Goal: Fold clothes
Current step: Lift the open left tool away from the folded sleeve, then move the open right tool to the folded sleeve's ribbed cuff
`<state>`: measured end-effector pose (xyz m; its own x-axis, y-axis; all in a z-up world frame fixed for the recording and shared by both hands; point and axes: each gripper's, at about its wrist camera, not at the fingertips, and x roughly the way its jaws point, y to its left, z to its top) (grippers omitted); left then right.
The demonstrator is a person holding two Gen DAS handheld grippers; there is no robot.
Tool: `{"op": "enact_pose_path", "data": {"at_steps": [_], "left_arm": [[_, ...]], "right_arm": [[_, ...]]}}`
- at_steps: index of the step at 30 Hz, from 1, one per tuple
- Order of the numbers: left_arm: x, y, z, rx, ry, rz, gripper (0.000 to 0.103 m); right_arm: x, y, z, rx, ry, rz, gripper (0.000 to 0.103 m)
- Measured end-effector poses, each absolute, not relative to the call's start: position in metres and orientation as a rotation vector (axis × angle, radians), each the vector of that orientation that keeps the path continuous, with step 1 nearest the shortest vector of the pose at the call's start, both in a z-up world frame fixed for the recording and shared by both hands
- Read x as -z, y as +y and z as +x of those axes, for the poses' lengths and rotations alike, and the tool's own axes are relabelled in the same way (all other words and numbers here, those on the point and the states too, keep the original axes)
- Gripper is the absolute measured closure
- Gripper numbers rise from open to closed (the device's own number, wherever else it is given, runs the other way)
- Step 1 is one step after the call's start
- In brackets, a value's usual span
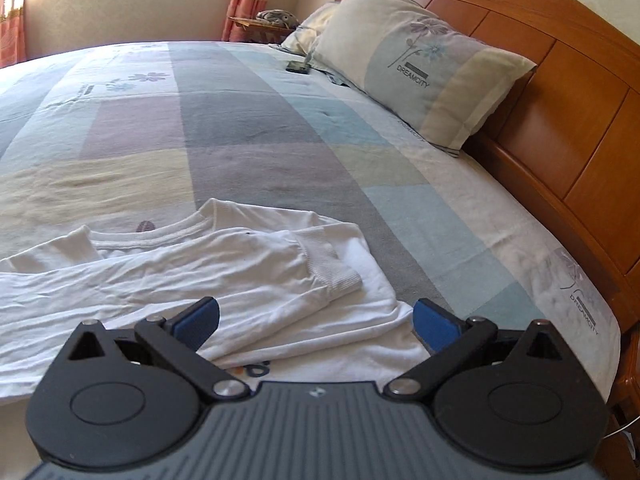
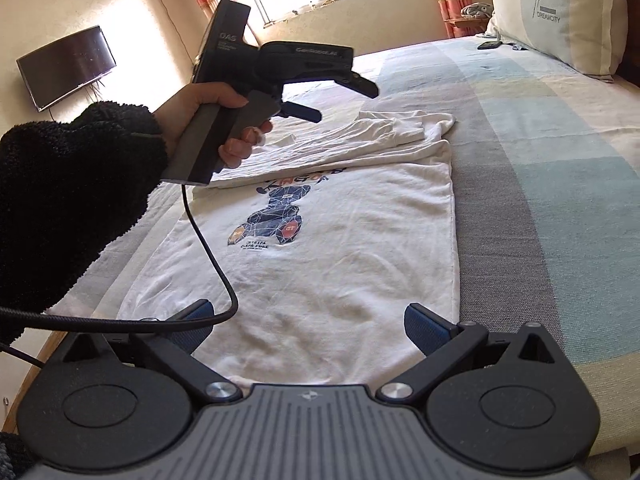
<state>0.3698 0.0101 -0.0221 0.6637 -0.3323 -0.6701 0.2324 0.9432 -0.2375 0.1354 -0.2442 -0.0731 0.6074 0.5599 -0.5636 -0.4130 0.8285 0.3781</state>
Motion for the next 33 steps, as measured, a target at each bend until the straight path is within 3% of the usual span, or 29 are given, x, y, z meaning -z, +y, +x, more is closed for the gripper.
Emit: {"op": "enact_pose_path", "data": {"at_steps": [11,18,24,33], "left_arm": [[0.036,0.093,0.323,0.144,0.733,-0.232,0.001],[0.079,0.116,0.357,0.138,0.705,-0.184,0.001],[0.118,0.131,0.379,0.103,0.745,-0.139,0.001],[0.083,0.108,0.336,0.185,0.564,0.037,0.001]], "right_arm": [[0.048,-0.243,0.108,-0.938,0.613,0.33,0.0],[0.039,-0.205,0.1,-0.976,0.677,0.138,0.0],[0.045,-0.185,0.128,-0.968,0.77,0.086,0.0],[0.045,-0.177,0.239,-0.746,0.787,0.129,0.0]]}}
